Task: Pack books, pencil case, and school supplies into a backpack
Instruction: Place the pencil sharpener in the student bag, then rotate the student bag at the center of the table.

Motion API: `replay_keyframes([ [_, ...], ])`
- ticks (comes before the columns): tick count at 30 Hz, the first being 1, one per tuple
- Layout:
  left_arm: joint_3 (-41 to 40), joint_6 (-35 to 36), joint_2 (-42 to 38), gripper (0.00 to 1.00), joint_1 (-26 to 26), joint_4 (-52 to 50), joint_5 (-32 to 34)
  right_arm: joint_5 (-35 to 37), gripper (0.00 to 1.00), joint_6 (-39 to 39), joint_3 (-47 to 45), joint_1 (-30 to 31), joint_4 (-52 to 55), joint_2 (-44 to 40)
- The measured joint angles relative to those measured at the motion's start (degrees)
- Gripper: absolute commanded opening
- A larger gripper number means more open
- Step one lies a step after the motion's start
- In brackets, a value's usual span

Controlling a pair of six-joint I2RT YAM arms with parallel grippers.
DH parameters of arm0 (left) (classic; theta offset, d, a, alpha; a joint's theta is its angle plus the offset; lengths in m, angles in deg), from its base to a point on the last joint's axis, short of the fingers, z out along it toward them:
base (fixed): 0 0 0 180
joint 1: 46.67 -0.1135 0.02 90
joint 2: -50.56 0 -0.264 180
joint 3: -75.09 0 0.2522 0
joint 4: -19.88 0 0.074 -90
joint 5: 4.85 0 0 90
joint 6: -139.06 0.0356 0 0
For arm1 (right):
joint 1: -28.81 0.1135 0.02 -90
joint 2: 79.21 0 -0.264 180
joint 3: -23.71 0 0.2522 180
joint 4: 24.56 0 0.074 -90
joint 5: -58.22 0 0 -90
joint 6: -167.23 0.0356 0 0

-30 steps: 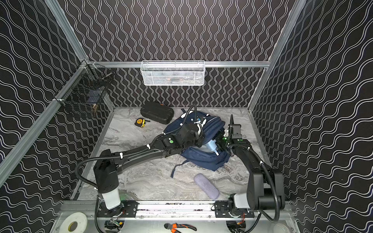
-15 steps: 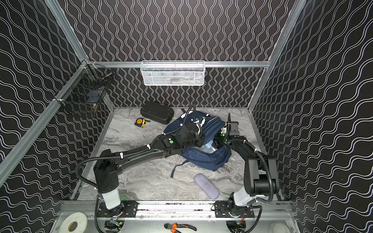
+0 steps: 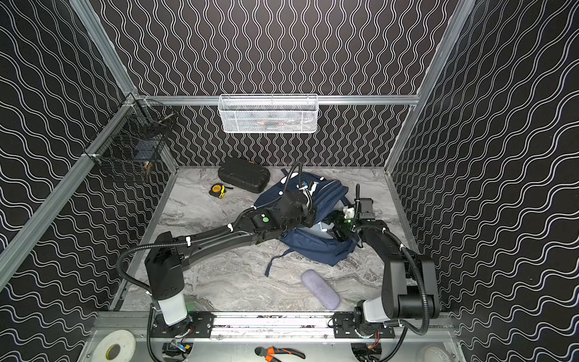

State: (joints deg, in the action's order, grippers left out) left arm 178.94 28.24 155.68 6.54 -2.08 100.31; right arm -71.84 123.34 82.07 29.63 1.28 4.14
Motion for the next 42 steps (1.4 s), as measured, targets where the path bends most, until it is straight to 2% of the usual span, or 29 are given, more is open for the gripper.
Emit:
replay_keyframes([
  [2, 0.0, -0.26, 0.0, 0.0, 0.0, 0.0, -0.15, -1.64, 0.54, 1.16, -0.31, 0.17, -1.2, 0.81],
  [5, 0.0, -0.74, 0.0, 0.0, -0.02, -0.04, -0.13, -2.4, 0.67, 0.02, 3.15, 0.2, 1.07, 2.19],
  [8, 0.0, -1.53, 0.0, 0.0, -0.2, -0.2, 0.66, 1.16, 0.74, -3.45, 7.41, -0.92, 5.46, -0.66],
  [12, -0.24, -1.92, -0.28, 0.0, -0.87, -0.42, 1.66, 5.86, 0.78, -4.76, 5.25, -6.51, 11.63, -10.12],
  [20, -4.11, -3.02, -3.3, 0.0, -1.84, 0.0, 3.48, 16.13, 0.87, -9.68, 1.64, -9.18, 21.38, -18.53],
  [24, -6.03, -3.08, -4.85, 0.0, -1.92, -0.07, 4.35, 16.74, 0.81, -9.73, -2.34, -9.88, 20.76, -16.61],
  [28, -8.87, -4.13, -6.73, 0.0, -1.95, -0.11, 4.07, 10.84, 0.71, -10.16, -2.6, -9.88, 17.11, -8.72],
  [36, -11.37, -7.48, -7.89, 0.0, -1.97, -0.46, 1.14, 0.31, 0.6, -11.06, 6.05, -9.77, 11.39, 4.17],
  [42, -11.04, -9.75, -6.88, 0.0, -1.16, -0.44, -0.02, -3.87, 0.55, -10.67, 9.7, -9.6, 8.52, 7.52],
])
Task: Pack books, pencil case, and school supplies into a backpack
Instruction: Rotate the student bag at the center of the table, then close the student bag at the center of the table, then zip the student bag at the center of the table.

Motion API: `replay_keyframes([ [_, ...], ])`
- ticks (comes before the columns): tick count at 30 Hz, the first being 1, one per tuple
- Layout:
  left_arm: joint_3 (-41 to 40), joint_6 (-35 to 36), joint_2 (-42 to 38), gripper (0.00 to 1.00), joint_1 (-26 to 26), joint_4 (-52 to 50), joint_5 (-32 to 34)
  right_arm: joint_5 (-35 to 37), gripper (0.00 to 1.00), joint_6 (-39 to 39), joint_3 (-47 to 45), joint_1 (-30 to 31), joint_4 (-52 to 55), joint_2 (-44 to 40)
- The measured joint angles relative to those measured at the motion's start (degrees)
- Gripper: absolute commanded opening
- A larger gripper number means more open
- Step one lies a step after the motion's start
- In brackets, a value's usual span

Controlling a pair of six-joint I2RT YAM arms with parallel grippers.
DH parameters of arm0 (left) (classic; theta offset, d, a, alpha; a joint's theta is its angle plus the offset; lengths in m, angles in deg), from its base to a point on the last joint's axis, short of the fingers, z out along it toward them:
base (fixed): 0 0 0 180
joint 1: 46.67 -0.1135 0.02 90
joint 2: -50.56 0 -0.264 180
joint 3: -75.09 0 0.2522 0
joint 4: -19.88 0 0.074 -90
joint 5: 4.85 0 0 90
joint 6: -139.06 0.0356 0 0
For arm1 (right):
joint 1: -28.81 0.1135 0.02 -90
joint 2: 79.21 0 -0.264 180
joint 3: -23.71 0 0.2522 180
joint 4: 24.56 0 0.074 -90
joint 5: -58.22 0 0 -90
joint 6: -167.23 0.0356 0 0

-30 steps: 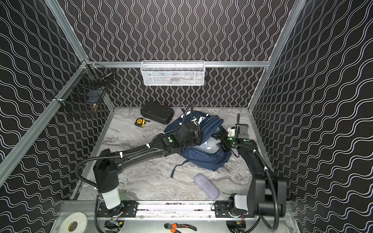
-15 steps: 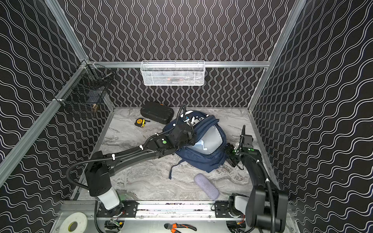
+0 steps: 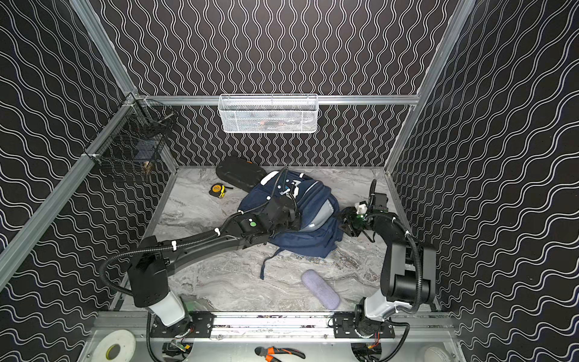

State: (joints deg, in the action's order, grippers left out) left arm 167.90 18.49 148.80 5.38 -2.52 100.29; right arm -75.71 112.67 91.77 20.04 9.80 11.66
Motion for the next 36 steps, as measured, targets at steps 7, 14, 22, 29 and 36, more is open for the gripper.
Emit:
replay_keyframes([
  [7, 0.02, -2.49, 2.21, 0.0, 1.95, 1.22, -2.08, -2.05, 0.55, 2.32, 1.84, 3.17, -1.79, 0.96],
  [14, 2.78, 0.87, 3.08, 0.48, 0.66, 0.68, -1.64, 1.38, 0.67, 2.69, 5.49, 0.98, 0.13, 1.31],
  [22, -1.6, 15.15, -2.91, 0.65, -4.68, 4.92, -9.73, 13.53, 0.68, -1.81, 11.08, -3.69, 8.5, -8.02],
  [29, -14.08, 27.71, -9.51, 0.62, -15.63, 6.91, -15.15, 27.26, 0.69, -7.5, 9.73, 22.29, 11.65, -19.47],
  [36, -25.79, 43.32, -13.94, 0.59, -16.85, 8.81, -21.97, 29.33, 0.65, 1.7, -7.06, 27.41, 11.13, -22.05],
])
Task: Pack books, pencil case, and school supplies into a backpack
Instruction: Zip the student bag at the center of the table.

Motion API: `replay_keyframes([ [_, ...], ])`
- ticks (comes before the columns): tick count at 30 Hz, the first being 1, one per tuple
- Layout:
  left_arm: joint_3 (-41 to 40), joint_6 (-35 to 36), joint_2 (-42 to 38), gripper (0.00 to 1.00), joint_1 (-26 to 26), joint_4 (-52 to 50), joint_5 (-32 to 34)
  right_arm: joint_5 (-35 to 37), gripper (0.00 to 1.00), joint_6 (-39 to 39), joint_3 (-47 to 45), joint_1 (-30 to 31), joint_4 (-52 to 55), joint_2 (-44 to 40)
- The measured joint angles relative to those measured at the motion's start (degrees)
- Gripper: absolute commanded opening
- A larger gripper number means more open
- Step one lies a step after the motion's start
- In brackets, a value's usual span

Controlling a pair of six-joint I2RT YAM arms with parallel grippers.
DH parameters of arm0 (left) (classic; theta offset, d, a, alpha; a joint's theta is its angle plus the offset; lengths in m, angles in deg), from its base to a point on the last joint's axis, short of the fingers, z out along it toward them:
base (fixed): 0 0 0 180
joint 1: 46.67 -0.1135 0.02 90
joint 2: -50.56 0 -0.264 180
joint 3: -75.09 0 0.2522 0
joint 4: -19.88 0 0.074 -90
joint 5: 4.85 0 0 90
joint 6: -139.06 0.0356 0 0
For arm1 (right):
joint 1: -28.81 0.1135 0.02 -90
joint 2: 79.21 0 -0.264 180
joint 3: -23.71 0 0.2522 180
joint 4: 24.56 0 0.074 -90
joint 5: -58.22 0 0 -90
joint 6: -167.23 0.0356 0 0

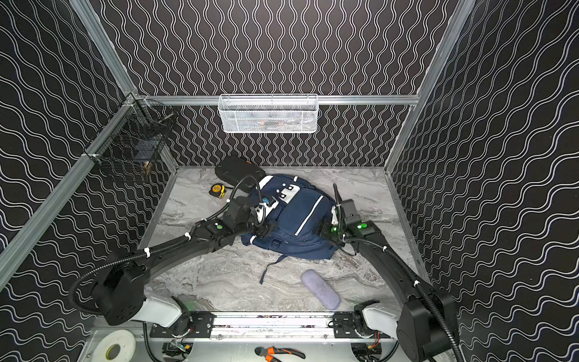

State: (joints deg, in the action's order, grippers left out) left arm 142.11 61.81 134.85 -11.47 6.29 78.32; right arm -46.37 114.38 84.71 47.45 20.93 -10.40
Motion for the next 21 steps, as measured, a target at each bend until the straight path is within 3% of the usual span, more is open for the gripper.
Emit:
replay_keyframes([
  [7, -5.44, 12.07, 0.98, 0.56, -0.07, 4.37, -6.21, -6.29, 0.6, 8.35, -1.88, -0.22, -6.62, 6.14],
  [15, -8.0, 19.34, 3.21, 0.57, 0.31, 10.84, -7.26, -9.07, 0.0, 11.63, -0.98, -1.49, -10.14, 8.83],
  [21, -10.25, 25.9, 1.81, 0.58, 0.33, 12.92, -4.0, -9.03, 0.0, 8.5, 3.02, -5.35, -5.84, 7.41],
])
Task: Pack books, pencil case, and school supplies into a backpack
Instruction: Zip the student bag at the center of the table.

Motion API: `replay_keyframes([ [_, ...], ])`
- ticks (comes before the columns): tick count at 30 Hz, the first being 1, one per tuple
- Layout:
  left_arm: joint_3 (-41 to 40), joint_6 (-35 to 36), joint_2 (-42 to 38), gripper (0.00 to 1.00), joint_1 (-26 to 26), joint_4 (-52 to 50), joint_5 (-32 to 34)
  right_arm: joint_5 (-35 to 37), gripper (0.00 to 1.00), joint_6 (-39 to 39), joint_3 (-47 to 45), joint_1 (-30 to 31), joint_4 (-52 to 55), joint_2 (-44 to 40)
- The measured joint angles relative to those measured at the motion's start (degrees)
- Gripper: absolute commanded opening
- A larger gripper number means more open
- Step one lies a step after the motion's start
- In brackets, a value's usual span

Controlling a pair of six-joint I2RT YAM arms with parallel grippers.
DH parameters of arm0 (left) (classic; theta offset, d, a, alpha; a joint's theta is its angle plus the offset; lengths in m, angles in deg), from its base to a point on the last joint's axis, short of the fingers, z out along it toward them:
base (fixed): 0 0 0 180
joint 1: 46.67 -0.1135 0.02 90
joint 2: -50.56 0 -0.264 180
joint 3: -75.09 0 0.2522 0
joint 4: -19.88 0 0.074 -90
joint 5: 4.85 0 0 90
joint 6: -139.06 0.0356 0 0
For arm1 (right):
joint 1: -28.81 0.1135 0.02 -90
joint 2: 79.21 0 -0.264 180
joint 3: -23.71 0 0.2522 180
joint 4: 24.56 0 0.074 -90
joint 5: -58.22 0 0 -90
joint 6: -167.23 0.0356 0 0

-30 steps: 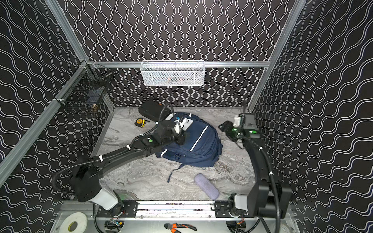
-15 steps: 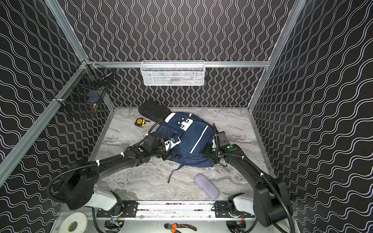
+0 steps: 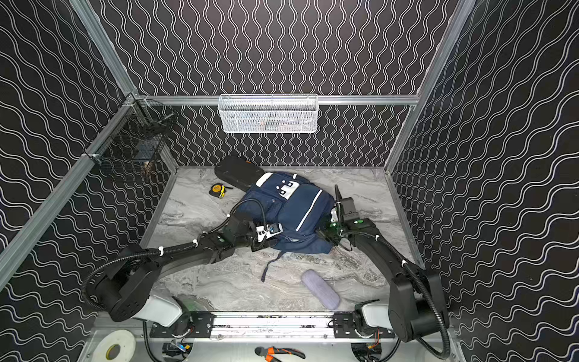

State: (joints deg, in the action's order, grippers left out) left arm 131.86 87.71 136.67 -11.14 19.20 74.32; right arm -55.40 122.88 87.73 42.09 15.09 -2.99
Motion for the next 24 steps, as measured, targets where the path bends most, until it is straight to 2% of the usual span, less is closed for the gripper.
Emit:
replay_keyframes([
  [6, 2.97, 3.5, 0.37, 0.57, 0.44, 0.44, 0.39, -1.99, 0.0, -6.73, 6.05, -2.45, 7.52, 2.91],
  [12, 6.91, 6.62, 3.72, 0.56, 3.56, -1.31, -0.26, -4.15, 0.0, -10.25, 9.11, -2.51, 11.47, 3.28],
  [16, 7.17, 8.7, 5.27, 0.5, 4.72, -4.13, -0.52, -4.72, 0.0, -11.19, 11.04, -2.51, 13.46, 3.28],
  [19, 7.17, 9.53, 5.7, 0.39, 4.72, -4.07, -0.09, -4.74, 0.0, -11.93, 12.26, -2.51, 14.67, 3.28],
  [24, 7.76, 10.82, 8.0, 0.39, 4.83, -3.21, 2.36, -4.81, 0.0, -12.59, 13.27, -2.51, 16.24, 3.3],
])
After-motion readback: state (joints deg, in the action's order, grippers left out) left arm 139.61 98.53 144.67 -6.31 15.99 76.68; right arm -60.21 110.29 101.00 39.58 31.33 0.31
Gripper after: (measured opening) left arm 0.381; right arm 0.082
